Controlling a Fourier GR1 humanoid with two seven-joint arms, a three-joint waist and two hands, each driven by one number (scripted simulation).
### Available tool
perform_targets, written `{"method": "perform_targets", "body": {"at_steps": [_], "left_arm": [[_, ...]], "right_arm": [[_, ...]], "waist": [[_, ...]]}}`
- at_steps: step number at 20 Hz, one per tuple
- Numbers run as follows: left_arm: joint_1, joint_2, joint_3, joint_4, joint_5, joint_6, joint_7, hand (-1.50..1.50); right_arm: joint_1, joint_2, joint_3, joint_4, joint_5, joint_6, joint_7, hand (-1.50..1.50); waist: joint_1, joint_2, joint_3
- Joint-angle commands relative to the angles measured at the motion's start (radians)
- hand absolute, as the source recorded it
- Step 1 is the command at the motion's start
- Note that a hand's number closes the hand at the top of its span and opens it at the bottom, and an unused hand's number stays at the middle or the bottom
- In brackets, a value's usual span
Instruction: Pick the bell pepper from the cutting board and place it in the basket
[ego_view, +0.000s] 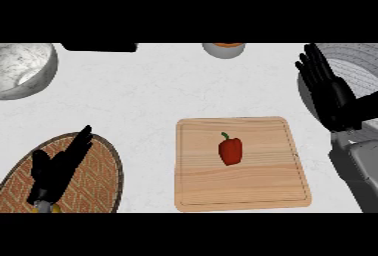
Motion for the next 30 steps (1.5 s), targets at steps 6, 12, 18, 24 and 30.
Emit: {"method": "perform_targets", "body": {"at_steps": [6, 12, 18, 24, 30], "left_arm": [[-0.212, 0.028, 0.117, -0.015, -0.01, 0.072, 0.016, 0.0], [-0.233, -0.033, 0.091, 0.028, -0.006, 0.095, 0.054, 0.0], [-0.208, -0.021, 0.12, -0.006, -0.008, 0.085, 0.097, 0.0], [-0.189, 0.004, 0.155, 0.037, 0.016, 0.049, 0.059, 0.0], [-0.217, 0.003, 0.157, 0.048, 0.006, 0.064, 0.092, 0.0]], "right_arm": [[-0.225, 0.07, -0.059, 0.121, -0.147, 0.369, -0.212, 1.5], [-0.196, 0.168, 0.388, -0.023, 0.443, 0.212, -0.416, -1.5], [-0.184, 0.305, 0.469, -0.153, 0.585, 0.04, -0.054, -1.5], [-0.418, 0.152, 0.445, -0.195, 0.618, 0.232, 0.401, -1.5], [-0.667, 0.028, 0.386, -0.177, 0.697, 0.407, 0.724, -1.5]], "waist": [[0.04, 0.046, 0.032], [0.012, 0.029, 0.026], [-0.016, 0.015, 0.025], [-0.027, 0.001, 0.021], [-0.034, 0.001, 0.021]]}}
